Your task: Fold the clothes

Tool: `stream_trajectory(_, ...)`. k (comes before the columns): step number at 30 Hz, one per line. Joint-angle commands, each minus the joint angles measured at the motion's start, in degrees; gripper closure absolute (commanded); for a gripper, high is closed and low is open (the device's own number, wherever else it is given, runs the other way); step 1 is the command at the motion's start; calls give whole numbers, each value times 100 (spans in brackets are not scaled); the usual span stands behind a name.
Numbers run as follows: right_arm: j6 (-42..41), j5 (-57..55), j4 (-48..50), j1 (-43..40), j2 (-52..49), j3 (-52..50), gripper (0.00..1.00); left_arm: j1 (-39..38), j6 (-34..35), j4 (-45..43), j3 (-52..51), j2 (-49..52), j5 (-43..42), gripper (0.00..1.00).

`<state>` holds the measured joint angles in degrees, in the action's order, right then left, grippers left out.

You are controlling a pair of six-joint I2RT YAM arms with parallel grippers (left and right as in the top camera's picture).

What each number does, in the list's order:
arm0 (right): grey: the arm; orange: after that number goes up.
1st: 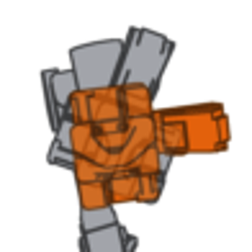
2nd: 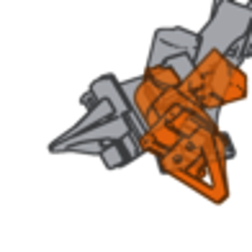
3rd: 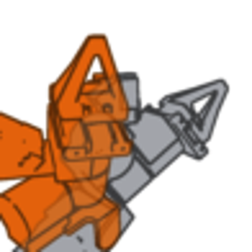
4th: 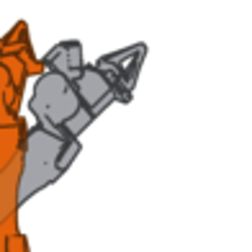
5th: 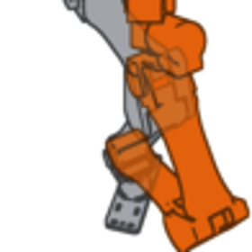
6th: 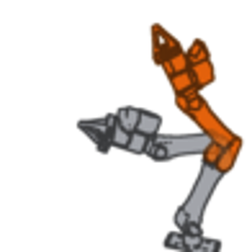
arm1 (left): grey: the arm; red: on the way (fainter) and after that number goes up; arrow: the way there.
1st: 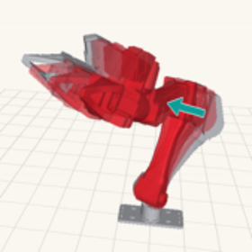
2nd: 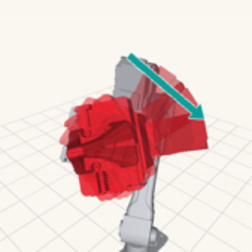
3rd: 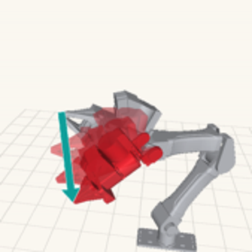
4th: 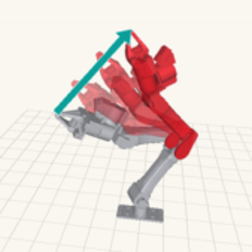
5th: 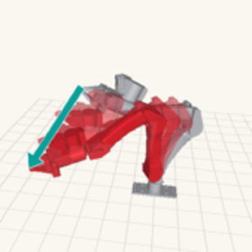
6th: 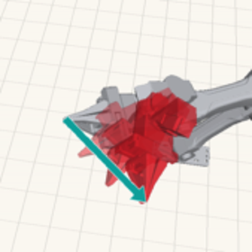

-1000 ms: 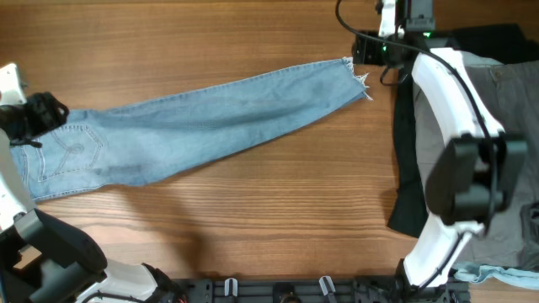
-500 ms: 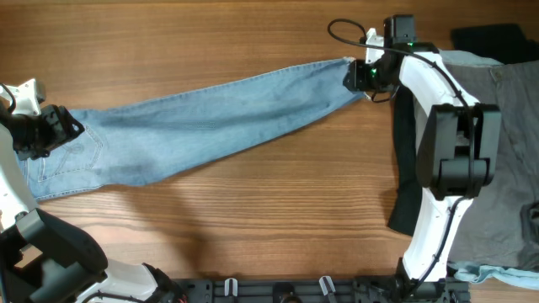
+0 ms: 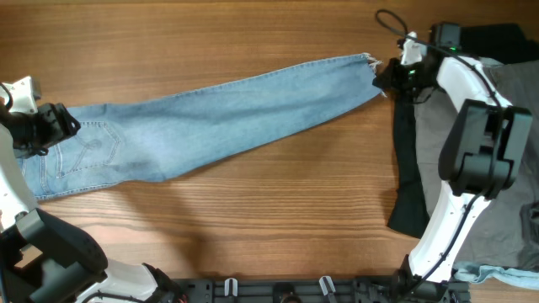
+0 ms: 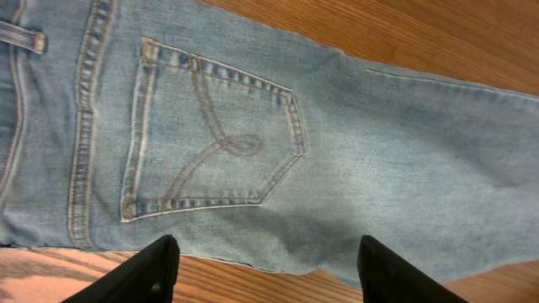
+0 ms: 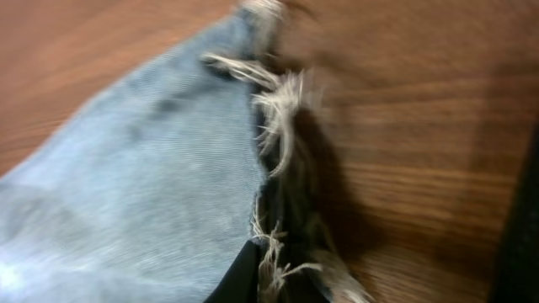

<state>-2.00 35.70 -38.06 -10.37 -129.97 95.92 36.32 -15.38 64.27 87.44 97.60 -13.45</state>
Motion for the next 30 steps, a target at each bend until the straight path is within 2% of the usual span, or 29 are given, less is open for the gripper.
stream_trajectory(1, 297, 1307, 358, 280, 101, 13, 94, -15, -68, 7, 31, -31, 90, 32)
stream_trajectory(5, -2, 1394, 872, 374, 179, 13, 95, 31, 87, 11, 31, -31, 162, 31)
stream_trajectory(6, -118, 1368, 1027, 378, 219, 15, 87, 59, 105, 9, 31, -31, 157, 30)
stream_trajectory(7, -197, 1325, 1082, 376, 227, 13, 63, 92, 105, 11, 31, -31, 155, 30)
stream_trajectory(10, -267, 922, 1032, 358, 227, 13, 60, 120, 103, 7, 31, -31, 157, 30)
stream_trajectory(11, -264, 671, 966, 361, 227, 13, 55, 120, 105, 24, 31, -31, 155, 30)
stream_trajectory(12, -262, 334, 839, 361, 227, 13, 40, 118, 105, 52, 31, -31, 155, 30)
stream_trajectory(14, -251, -120, 678, 361, 227, 13, 36, 120, 103, 76, 31, -31, 155, 30)
stream_trajectory(20, -59, -922, 501, 361, 192, 2, 45, 120, 103, 70, 31, -31, 155, 29)
stream_trajectory(23, 216, -885, 511, 367, 192, 0, 60, 118, 105, 70, 31, -31, 153, 29)
stream_trajectory(25, 221, -887, 713, 374, 192, -4, 61, 118, 105, 70, 31, -31, 153, 30)
stream_trajectory(27, 219, -890, 966, 417, 192, -4, 57, 118, 103, 68, 31, -31, 155, 29)
stream_trajectory(28, 197, -883, 1062, 442, 192, -4, 62, 120, 103, 66, 31, -31, 155, 29)
stream_trajectory(29, 195, -837, 1139, 481, 192, -4, 84, 118, 103, 66, 31, -31, 155, 29)
stream_trajectory(30, 197, -699, 1196, 522, 192, -4, 96, 118, 105, 70, 31, -31, 155, 29)
